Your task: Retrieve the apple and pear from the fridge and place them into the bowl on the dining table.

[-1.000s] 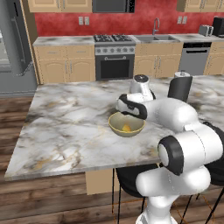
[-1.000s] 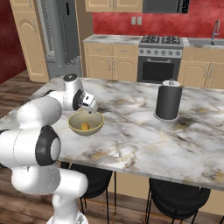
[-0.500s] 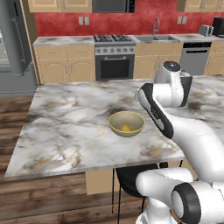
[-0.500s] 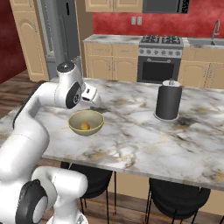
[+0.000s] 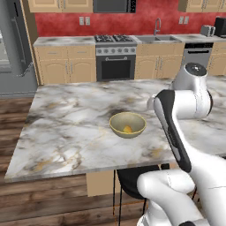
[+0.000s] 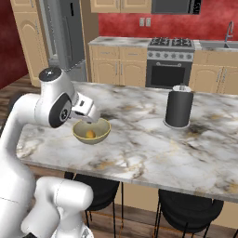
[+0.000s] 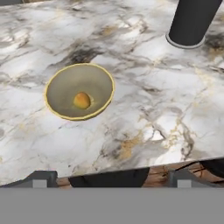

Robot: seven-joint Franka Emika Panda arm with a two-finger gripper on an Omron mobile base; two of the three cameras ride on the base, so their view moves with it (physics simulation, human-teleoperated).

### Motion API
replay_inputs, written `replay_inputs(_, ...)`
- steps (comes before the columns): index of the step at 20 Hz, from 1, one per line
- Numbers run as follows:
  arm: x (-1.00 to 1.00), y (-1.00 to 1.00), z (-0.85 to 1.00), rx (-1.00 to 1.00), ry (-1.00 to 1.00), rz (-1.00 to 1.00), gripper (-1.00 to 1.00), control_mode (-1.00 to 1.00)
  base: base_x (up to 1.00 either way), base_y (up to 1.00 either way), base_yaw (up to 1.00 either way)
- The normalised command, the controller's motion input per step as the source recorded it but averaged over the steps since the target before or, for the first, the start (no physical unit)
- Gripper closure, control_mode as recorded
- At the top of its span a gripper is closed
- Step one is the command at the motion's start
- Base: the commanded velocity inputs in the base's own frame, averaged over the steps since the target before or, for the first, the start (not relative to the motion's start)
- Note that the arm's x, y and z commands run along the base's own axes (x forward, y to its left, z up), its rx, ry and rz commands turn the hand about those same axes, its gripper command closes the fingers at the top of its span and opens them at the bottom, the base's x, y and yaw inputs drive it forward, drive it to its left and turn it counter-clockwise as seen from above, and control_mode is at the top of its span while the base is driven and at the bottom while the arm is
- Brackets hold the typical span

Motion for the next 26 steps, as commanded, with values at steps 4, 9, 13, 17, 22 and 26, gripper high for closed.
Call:
replay_inputs(4, -0.82, 0.02, 0.00, -0.03, 0.00, 0.01, -1.00, -1.00, 0.00, 0.00, 0.00)
replay_inputs(9, -0.71, 0.02, 0.00, 0.00, 0.00, 0.04, -1.00, -1.00, 0.00, 0.00, 0.00)
replay_inputs(13, 0.00, 0.00, 0.00, 0.00, 0.00, 0.00, -1.00, 1.00, -0.75, 0.11, 0.05)
replay_inputs(17, 0.00, 0.00, 0.00, 0.00, 0.00, 0.00, -1.00, 1.00, -0.80, 0.30, 0.01)
replay_inputs(22, 0.00, 0.00, 0.00, 0.00, 0.00, 0.00, -1.00, 1.00, -0.35, 0.84, -0.02)
replay_inputs(26, 0.00, 0.00, 0.00, 0.00, 0.00, 0.00, -1.00, 1.00, 0.00, 1.00, -0.13)
